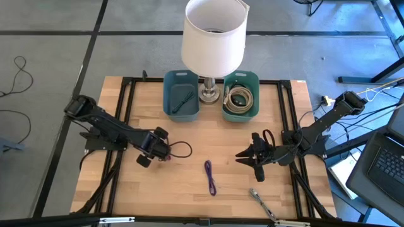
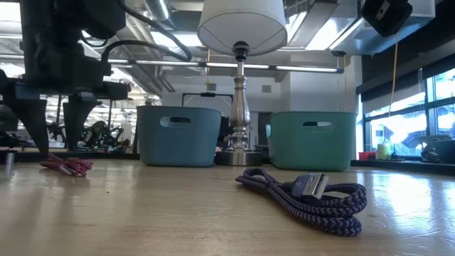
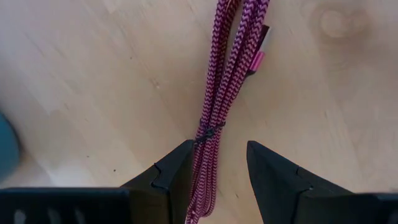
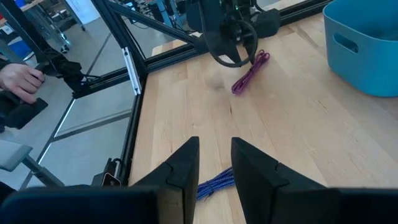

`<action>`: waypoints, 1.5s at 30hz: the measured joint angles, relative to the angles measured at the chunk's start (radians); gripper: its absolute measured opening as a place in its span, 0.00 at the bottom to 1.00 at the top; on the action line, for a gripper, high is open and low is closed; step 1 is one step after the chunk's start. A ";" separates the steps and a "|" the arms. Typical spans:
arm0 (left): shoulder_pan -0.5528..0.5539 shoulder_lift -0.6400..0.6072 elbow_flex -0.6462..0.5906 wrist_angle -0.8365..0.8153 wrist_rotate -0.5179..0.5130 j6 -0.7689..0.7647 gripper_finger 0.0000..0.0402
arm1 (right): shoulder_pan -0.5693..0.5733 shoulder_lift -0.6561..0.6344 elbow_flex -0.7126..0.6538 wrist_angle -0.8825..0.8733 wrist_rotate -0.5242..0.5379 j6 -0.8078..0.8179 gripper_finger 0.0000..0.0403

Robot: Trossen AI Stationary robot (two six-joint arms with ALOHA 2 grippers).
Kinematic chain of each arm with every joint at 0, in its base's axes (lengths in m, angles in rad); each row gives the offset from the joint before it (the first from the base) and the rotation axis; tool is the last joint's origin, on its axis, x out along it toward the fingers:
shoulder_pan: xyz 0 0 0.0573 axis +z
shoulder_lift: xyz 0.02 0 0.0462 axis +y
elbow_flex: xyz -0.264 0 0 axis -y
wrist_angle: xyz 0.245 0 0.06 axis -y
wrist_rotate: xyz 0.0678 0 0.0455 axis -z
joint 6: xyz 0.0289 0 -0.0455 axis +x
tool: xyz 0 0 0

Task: Pick & Place USB Port
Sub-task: Put the pink usb cable into the blue bin

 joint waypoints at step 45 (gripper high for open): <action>0.060 -0.152 0.144 -0.032 -0.257 -0.083 0.05 | 0.000 0.032 0.000 -0.008 -0.019 0.027 0.24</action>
